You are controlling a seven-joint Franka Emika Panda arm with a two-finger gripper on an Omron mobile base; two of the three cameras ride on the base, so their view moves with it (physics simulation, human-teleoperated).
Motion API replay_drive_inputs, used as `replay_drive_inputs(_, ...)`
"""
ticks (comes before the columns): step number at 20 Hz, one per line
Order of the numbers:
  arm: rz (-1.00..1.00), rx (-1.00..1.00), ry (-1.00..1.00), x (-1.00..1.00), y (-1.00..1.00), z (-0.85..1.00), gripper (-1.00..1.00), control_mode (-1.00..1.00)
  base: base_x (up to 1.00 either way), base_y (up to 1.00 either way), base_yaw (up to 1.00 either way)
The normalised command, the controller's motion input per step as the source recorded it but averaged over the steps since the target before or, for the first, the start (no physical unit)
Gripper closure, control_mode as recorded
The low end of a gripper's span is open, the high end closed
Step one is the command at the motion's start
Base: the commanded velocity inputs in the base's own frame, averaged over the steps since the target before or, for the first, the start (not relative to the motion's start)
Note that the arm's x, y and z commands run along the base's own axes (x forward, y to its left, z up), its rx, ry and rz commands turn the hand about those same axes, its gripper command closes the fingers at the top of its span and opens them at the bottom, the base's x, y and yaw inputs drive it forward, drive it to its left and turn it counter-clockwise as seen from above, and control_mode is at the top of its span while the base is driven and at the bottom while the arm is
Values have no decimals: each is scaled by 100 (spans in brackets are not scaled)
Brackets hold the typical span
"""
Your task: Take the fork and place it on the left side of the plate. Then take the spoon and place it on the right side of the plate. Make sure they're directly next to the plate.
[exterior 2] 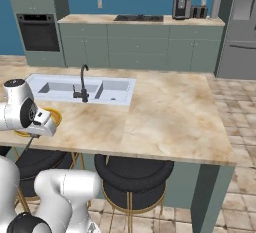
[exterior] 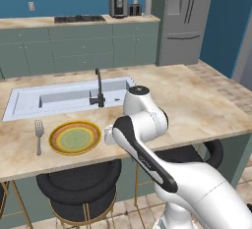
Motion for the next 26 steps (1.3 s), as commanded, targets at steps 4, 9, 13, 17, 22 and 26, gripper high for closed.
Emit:
replay_drive_inputs(4, 0, 0, 0, 0, 0, 0, 100, -100, 0, 0, 0)
replay_drive_inputs(9, 0, 0, 0, 32, 0, -4, 100, -100, 0, 0, 0)
replay_drive_inputs(13, 0, 0, 0, 77, 0, -11, 100, -100, 0, 0, 0)
replay_drive_inputs(17, 0, 0, 0, 60, -3, -19, 100, -100, 0, 0, 0)
replay_drive_inputs(22, 0, 0, 0, 61, 0, -42, 100, -100, 0, 0, 0)
replay_drive_inputs(26, 0, 0, 0, 74, 3, -52, 100, -100, 0, 0, 0)
